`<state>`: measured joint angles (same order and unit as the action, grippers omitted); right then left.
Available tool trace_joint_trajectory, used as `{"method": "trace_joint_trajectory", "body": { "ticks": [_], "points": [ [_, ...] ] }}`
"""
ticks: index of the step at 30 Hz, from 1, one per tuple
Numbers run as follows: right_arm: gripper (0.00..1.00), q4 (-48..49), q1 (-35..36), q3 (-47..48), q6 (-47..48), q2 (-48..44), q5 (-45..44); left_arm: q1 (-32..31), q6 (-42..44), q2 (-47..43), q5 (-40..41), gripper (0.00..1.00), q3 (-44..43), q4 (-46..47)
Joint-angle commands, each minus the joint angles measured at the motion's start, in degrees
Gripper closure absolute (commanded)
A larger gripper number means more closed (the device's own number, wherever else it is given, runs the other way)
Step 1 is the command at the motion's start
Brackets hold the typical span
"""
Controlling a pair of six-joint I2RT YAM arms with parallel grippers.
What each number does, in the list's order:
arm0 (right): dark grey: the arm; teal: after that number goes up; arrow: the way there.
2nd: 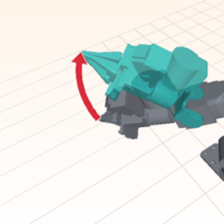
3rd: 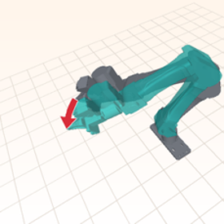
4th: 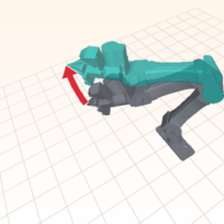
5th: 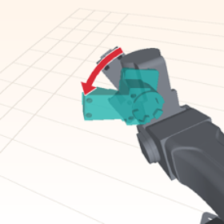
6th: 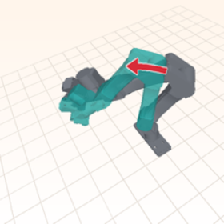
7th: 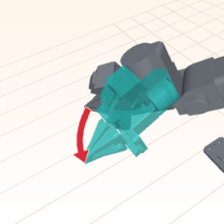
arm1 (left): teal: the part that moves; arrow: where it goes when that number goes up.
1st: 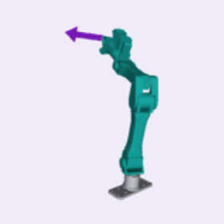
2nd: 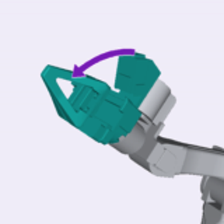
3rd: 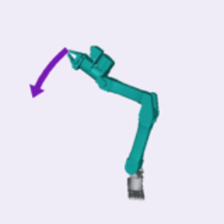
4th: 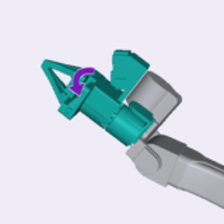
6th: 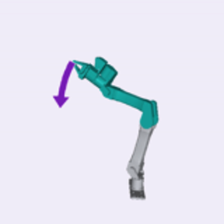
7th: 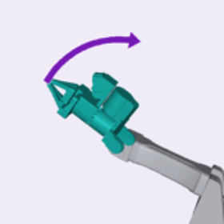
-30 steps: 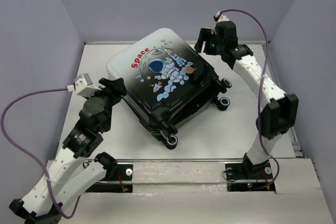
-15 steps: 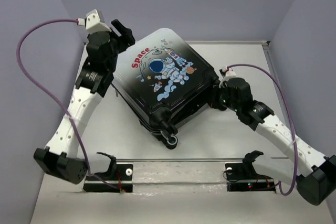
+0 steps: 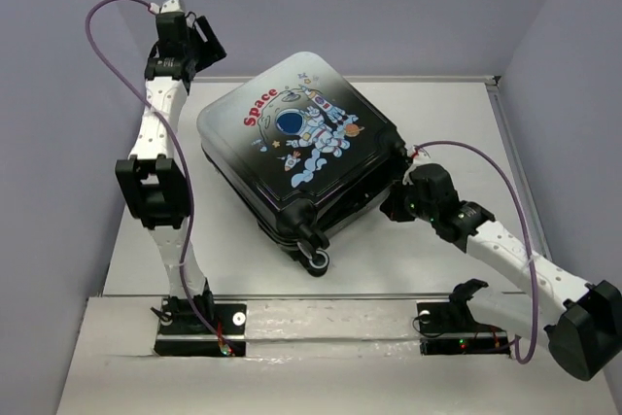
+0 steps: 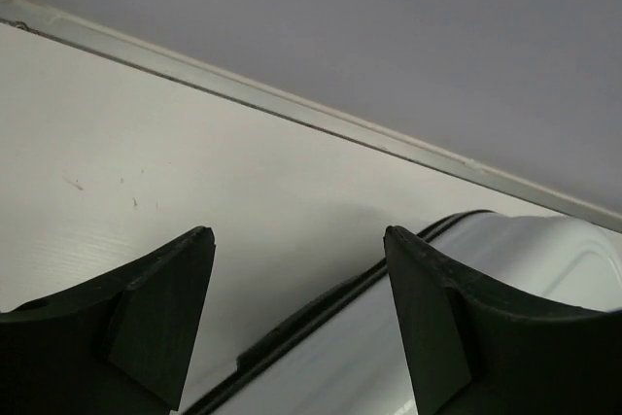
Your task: Pack the luggage
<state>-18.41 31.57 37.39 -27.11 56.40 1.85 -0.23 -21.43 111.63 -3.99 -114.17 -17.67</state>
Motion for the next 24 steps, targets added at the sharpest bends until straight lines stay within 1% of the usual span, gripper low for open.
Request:
{"method": "trace_joint_trajectory", "body": {
  "ticks": [1, 3, 6, 8, 11, 12, 13, 15, 17, 18, 20, 21, 24],
  "points": [
    [0.93, 6.28, 0.42, -1.17, -0.66, 2.74, 0.17, 1.37, 2.89, 9.98, -12.15, 0.18, -15.09, -7.72],
    [0.93, 8.21, 0.42, -0.91, -0.40, 4.84, 0.79, 1.46, 2.80, 15.86, -14.37, 0.18, -20.45, -10.17],
    [0.93, 9.71, 0.42, -0.03, -0.48, 7.14, 1.23, 1.46, 2.10, 19.93, -17.63, 0.18, -21.36, -9.66],
    [0.93, 10.50, 0.42, 0.14, -0.48, 8.45, 0.88, 1.20, 2.09, 20.81, -18.68, 0.18, -19.70, -8.44],
    [0.93, 12.08, 0.42, 0.49, -0.31, 9.34, -0.70, 0.49, 2.09, 19.51, -17.81, 0.18, -13.38, -5.11],
    [0.93, 12.43, 0.42, 1.19, -0.31, 9.86, -1.49, -0.03, 1.57, 18.63, -17.55, 0.19, -7.62, -3.53],
    [0.93, 12.44, 0.42, 1.63, -0.05, 10.39, -1.58, -1.51, 0.78, 17.23, -17.28, 0.19, -3.90, -0.90],
    [0.93, 12.44, 0.42, 2.77, 0.13, 12.05, -5.17, -2.40, -1.41, 14.15, -17.37, 0.19, 4.61, 4.81],
    [0.93, 12.87, 0.42, 3.30, 0.48, 12.85, -6.32, -2.76, -2.73, 11.26, -17.19, 0.19, 8.94, 8.33],
    [0.93, 13.14, 0.42, 3.66, 0.66, 13.20, -7.20, -2.85, -3.26, 10.11, -17.02, 0.19, 13.40, 9.57],
    [0.93, 13.14, -0.28, 5.24, 1.27, 14.35, -6.60, -3.63, -4.93, 5.89, -16.40, 0.19, 18.69, 13.96],
    [0.93, 13.14, -1.07, 5.68, 1.45, 14.52, -6.24, -3.99, -5.37, 4.57, -16.31, 0.19, 24.20, 15.63],
    [0.93, 13.05, -2.39, 7.70, 2.41, 15.05, -5.98, -5.30, -7.12, -0.09, -14.91, 0.19, 32.85, 19.06]
  ]
}}
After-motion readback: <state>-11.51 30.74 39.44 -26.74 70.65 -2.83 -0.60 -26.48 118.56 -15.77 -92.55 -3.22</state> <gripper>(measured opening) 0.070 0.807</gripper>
